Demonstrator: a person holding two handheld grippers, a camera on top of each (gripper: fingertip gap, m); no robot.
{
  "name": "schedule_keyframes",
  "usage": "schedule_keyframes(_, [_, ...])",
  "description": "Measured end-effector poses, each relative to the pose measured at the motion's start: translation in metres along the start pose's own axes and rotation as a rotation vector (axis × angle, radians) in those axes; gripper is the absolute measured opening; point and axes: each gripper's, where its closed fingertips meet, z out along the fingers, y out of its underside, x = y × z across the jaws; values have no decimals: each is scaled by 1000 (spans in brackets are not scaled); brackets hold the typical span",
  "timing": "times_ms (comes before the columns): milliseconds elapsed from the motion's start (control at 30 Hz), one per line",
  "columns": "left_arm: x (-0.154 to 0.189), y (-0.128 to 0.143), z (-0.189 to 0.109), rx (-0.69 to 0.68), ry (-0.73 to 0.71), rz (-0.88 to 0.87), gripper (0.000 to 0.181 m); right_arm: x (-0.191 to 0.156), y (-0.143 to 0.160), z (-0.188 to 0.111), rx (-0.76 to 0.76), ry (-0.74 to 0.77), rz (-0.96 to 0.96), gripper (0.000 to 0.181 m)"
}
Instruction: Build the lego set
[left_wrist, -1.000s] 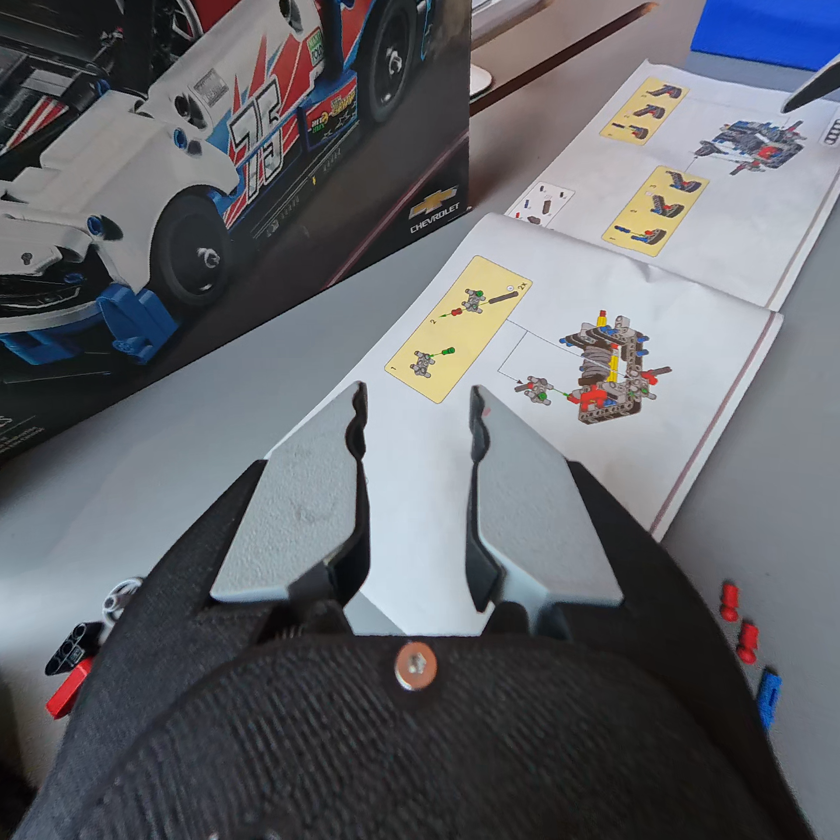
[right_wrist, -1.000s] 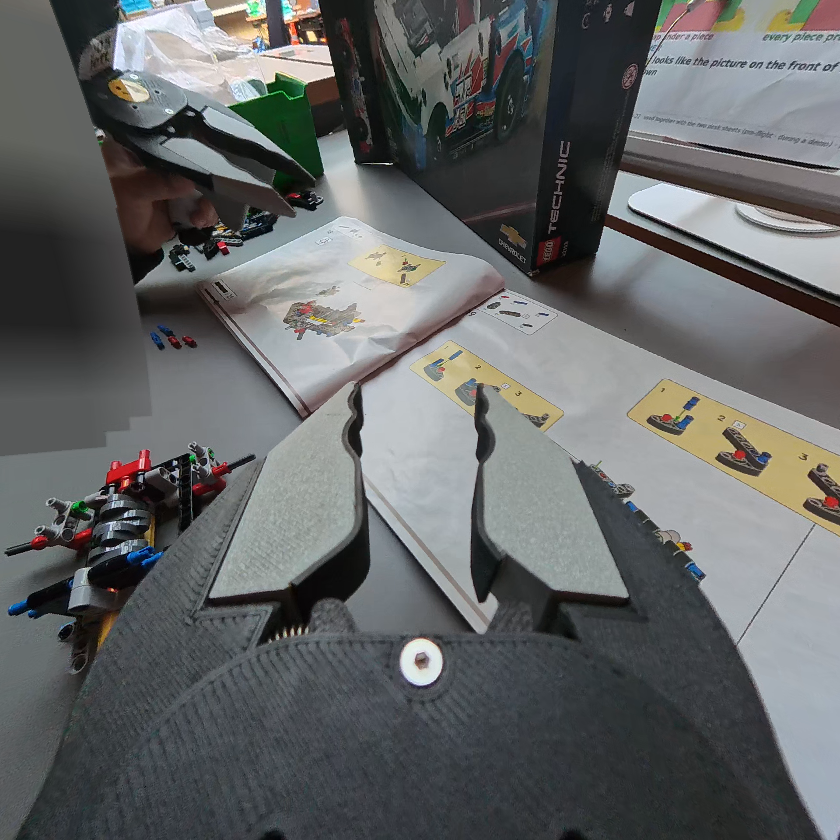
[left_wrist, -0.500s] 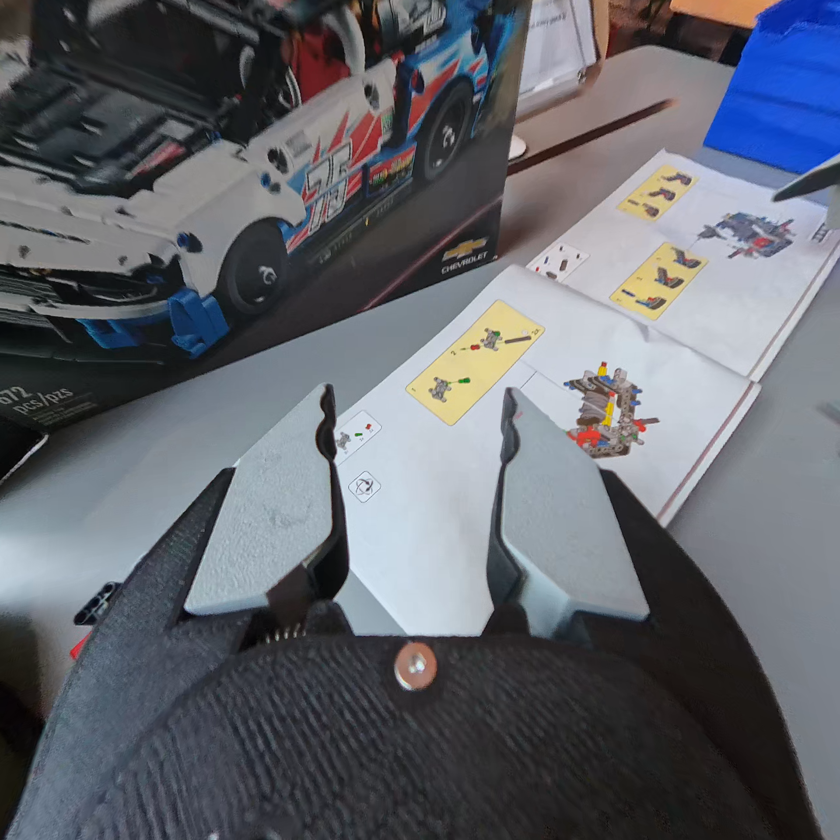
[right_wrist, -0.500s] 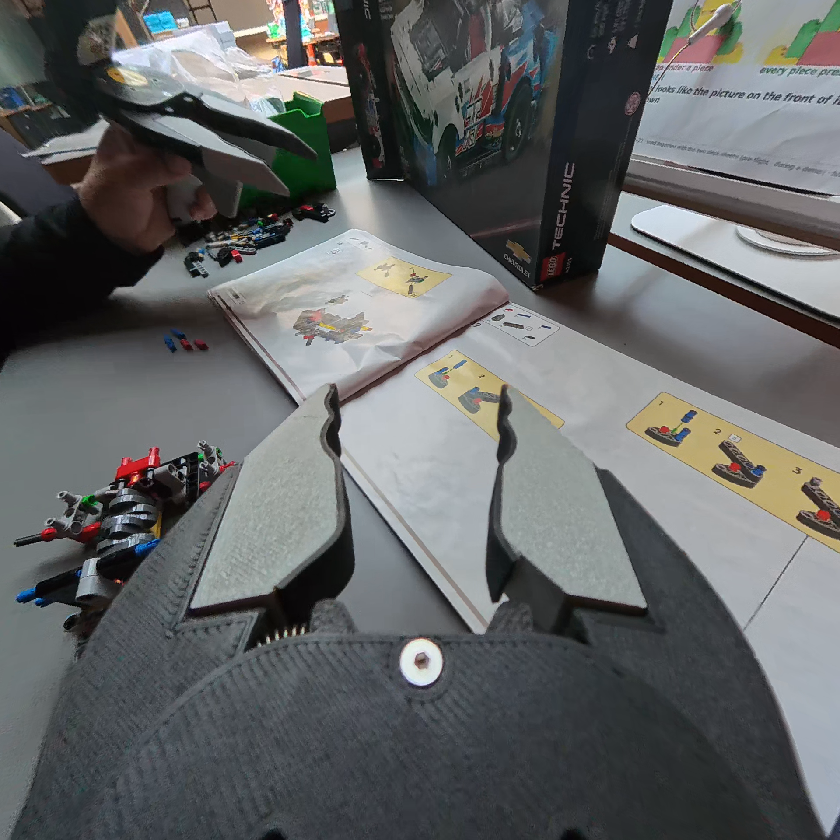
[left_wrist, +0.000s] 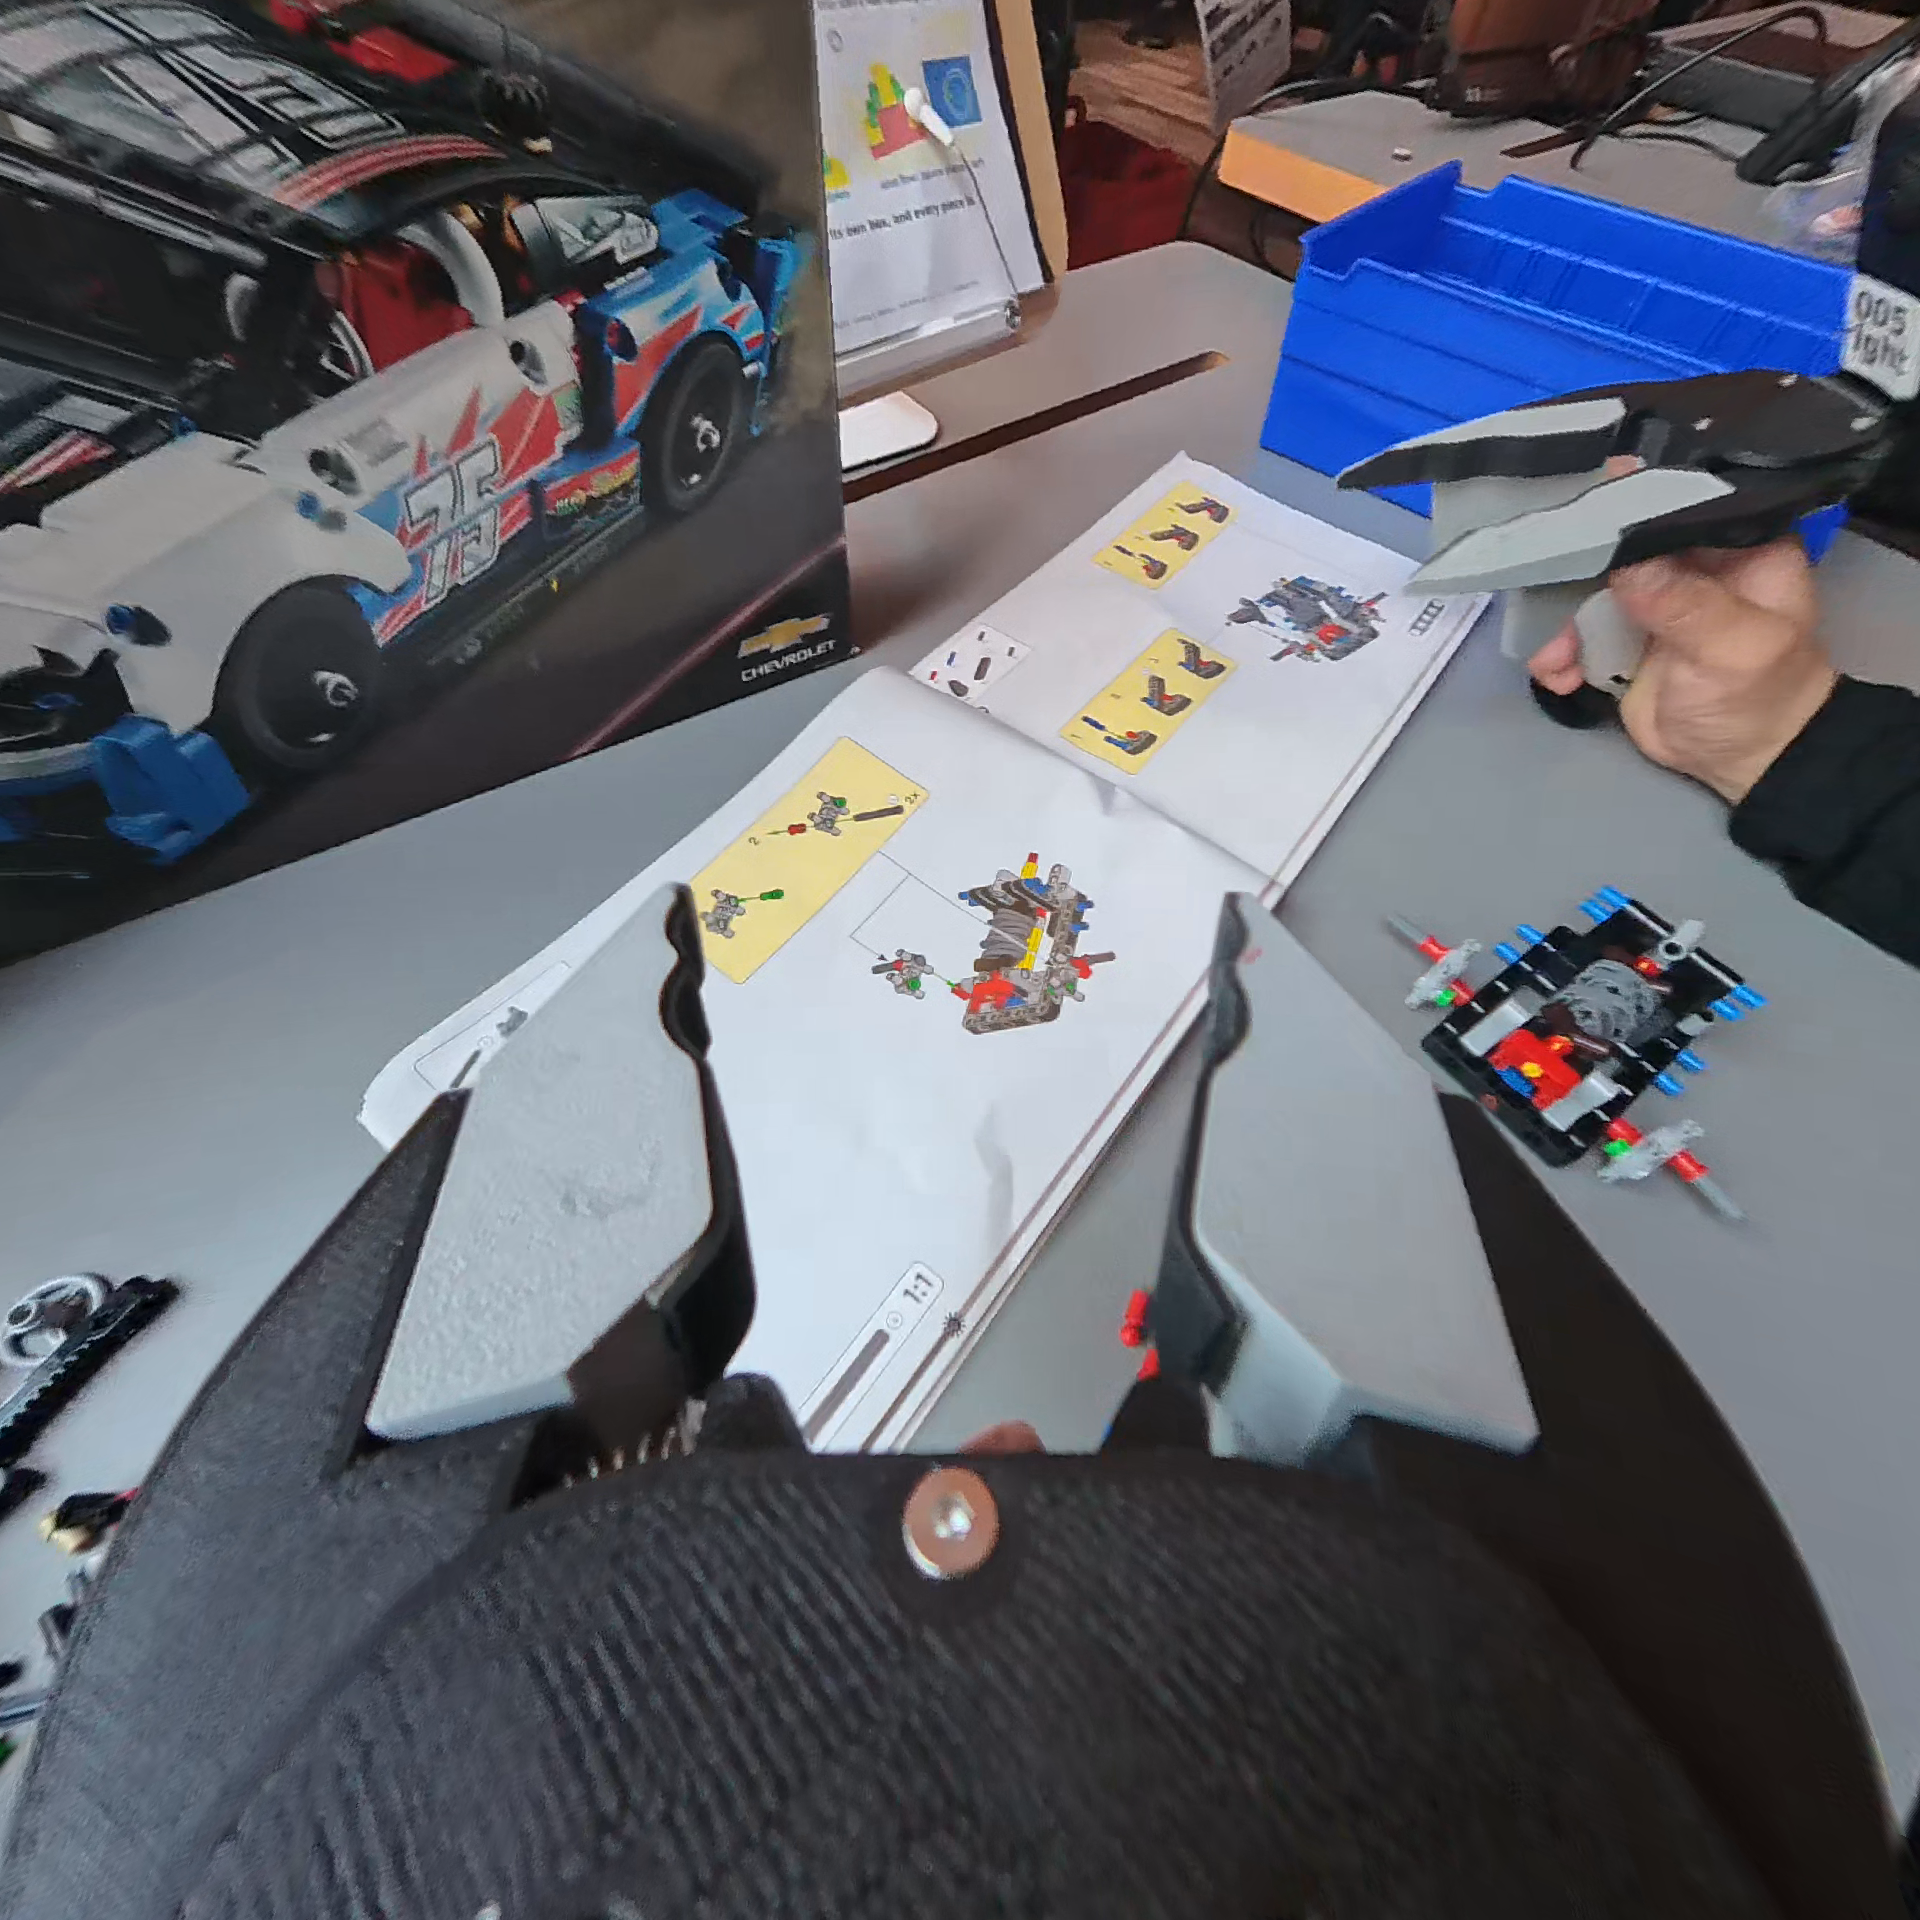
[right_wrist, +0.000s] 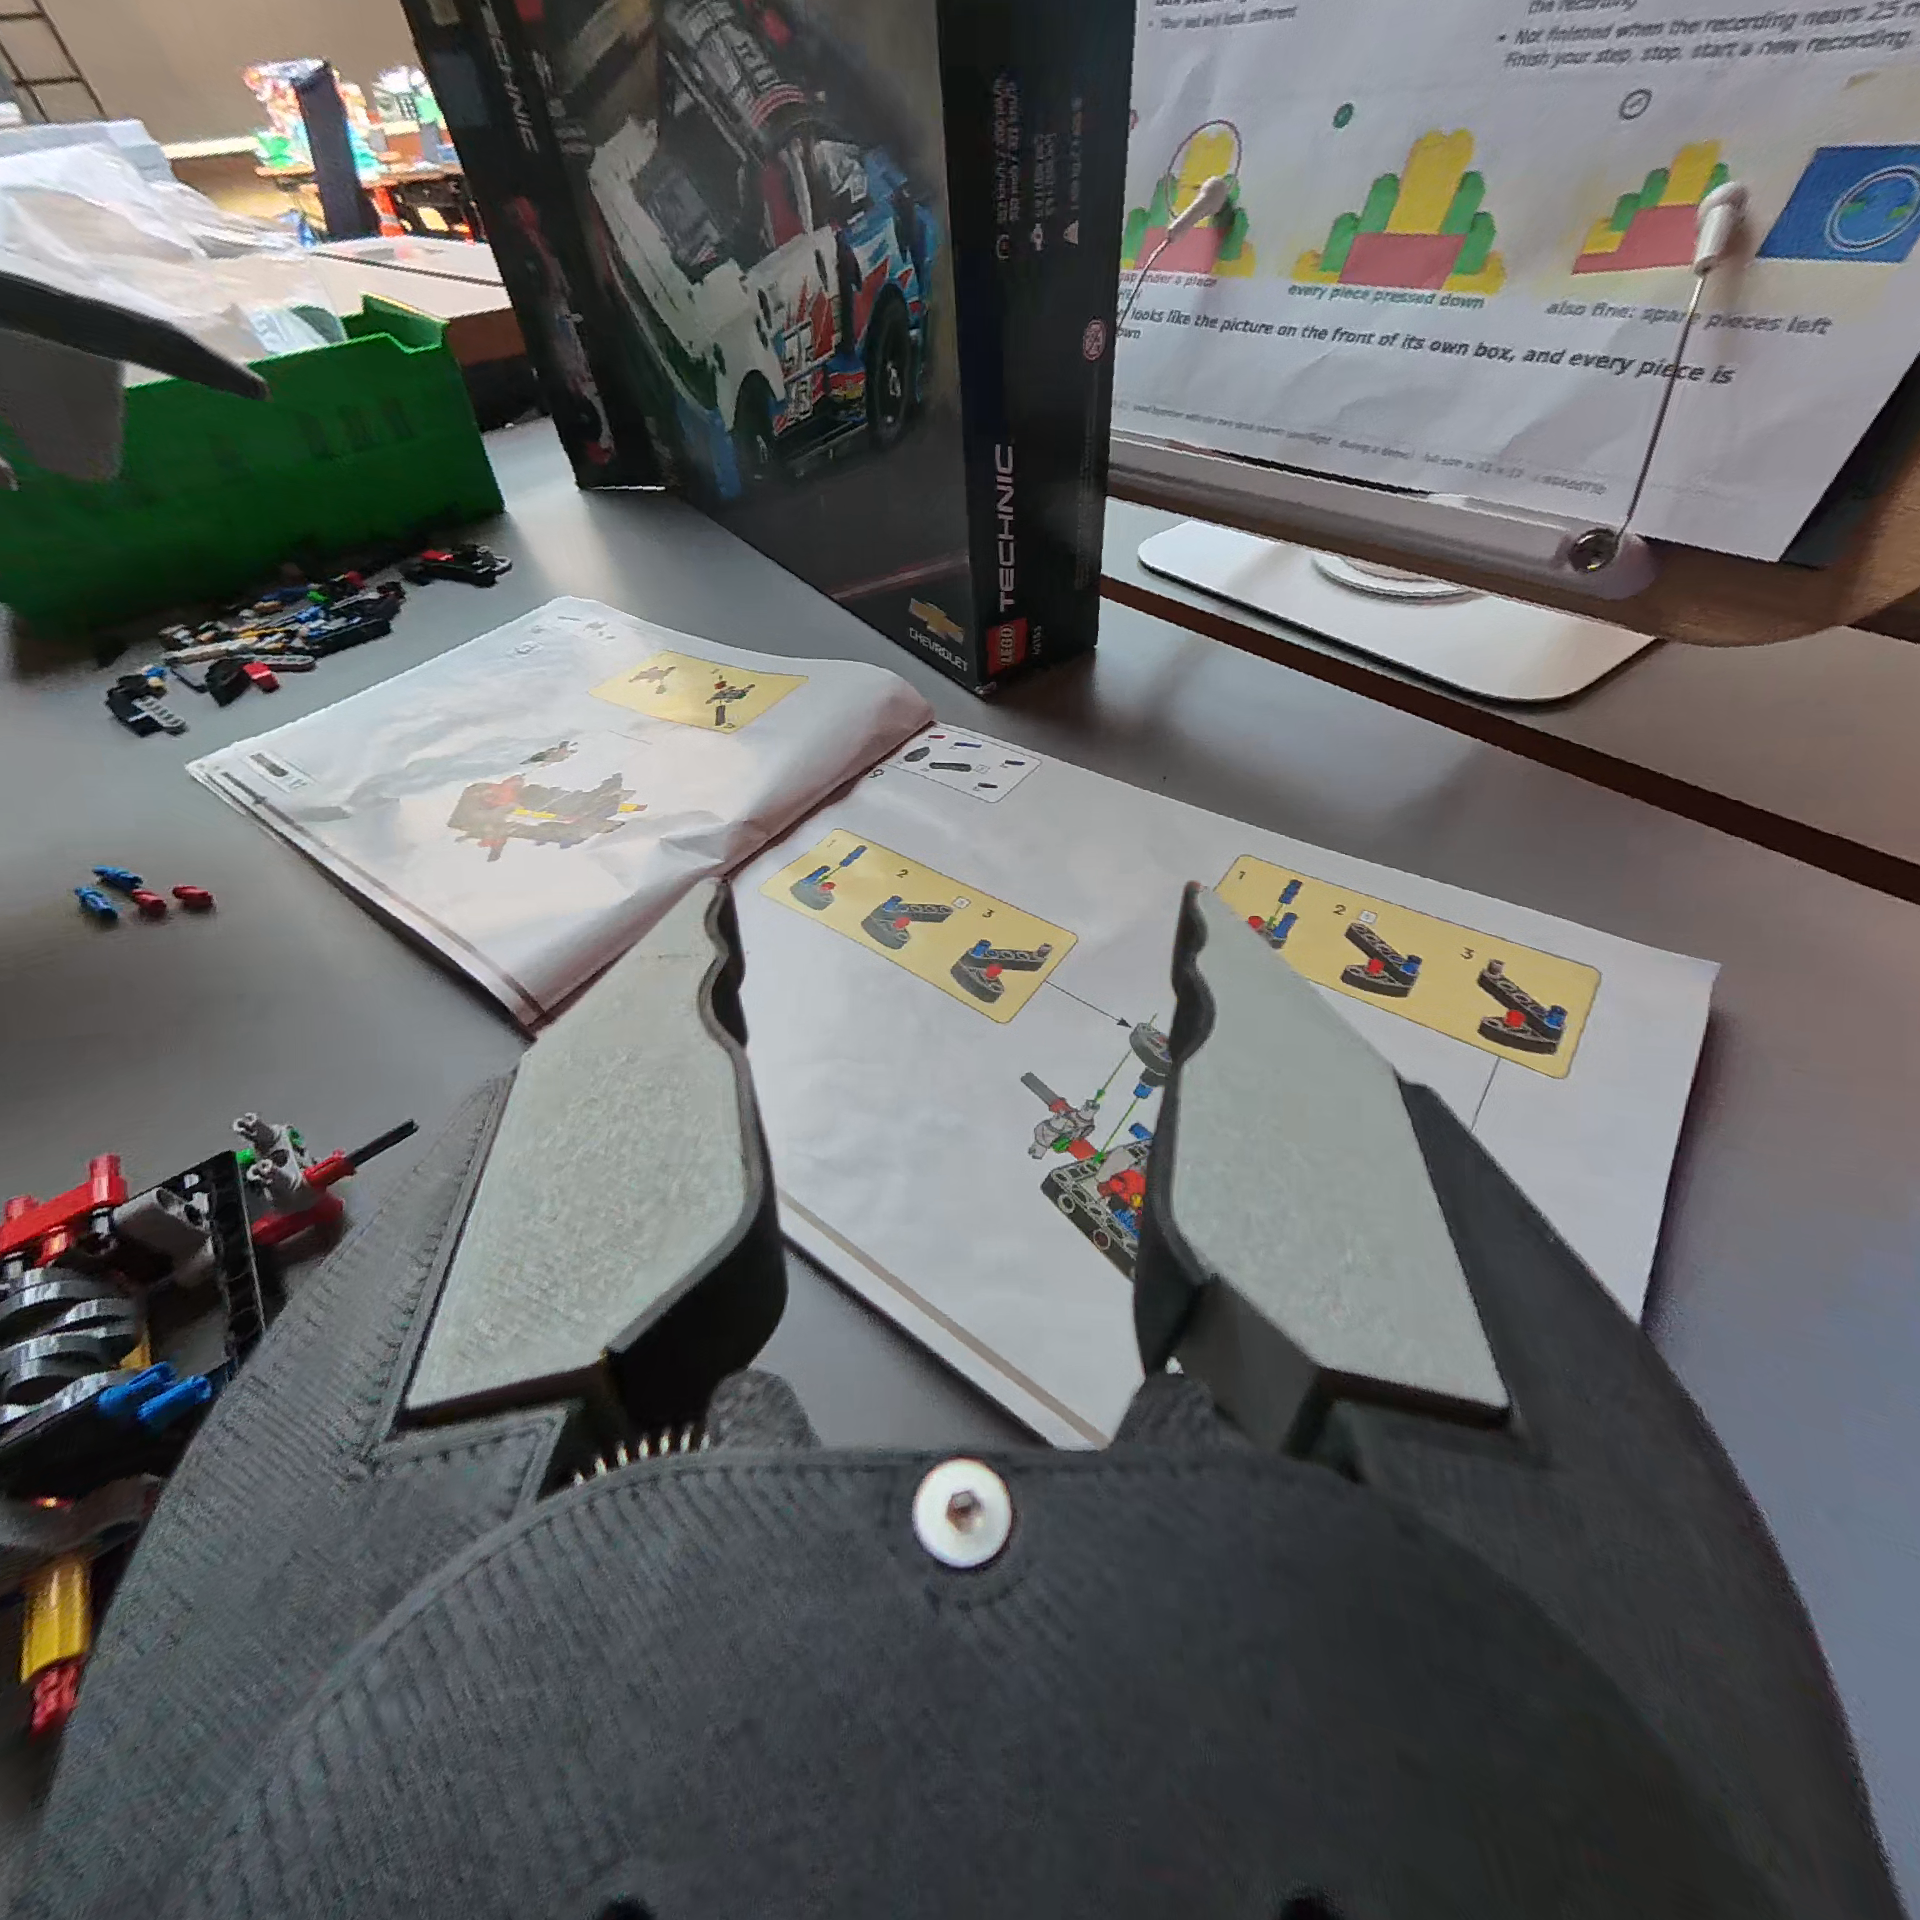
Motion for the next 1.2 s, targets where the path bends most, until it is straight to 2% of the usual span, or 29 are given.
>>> schedule_keyframes(67, [-5, 4, 1, -19, -23, -1, 95, 2, -3, 1, 8, 8, -3, 80])
schedule_keyframes(167, [9, 14, 6, -33, 94, -32, 95, 10, -6, 3, 5, 27, -15, 78])
schedule_keyframes(267, [9, 22, 10, -48, 150, -63, 81, 8, -16, 5, 33, -20, -4, 78])
schedule_keyframes(467, [-9, 34, 12, -81, 119, -75, 80, -11, 1, 23, -63, -123, -49, 75])
schedule_keyframes(733, [-24, 32, 4, -97, 46, -10, 76, -12, -2, 26, -42, -156, -17, 73])
schedule_keyframes(1000, [-8, 10, -9, -56, 84, -30, 77, -11, -5, 21, -18, -126, -17, 70])
schedule_keyframes(1200, [-3, 2, -19, -47, 59, -23, 77, -19, -3, 18, -35, -127, -58, 70])
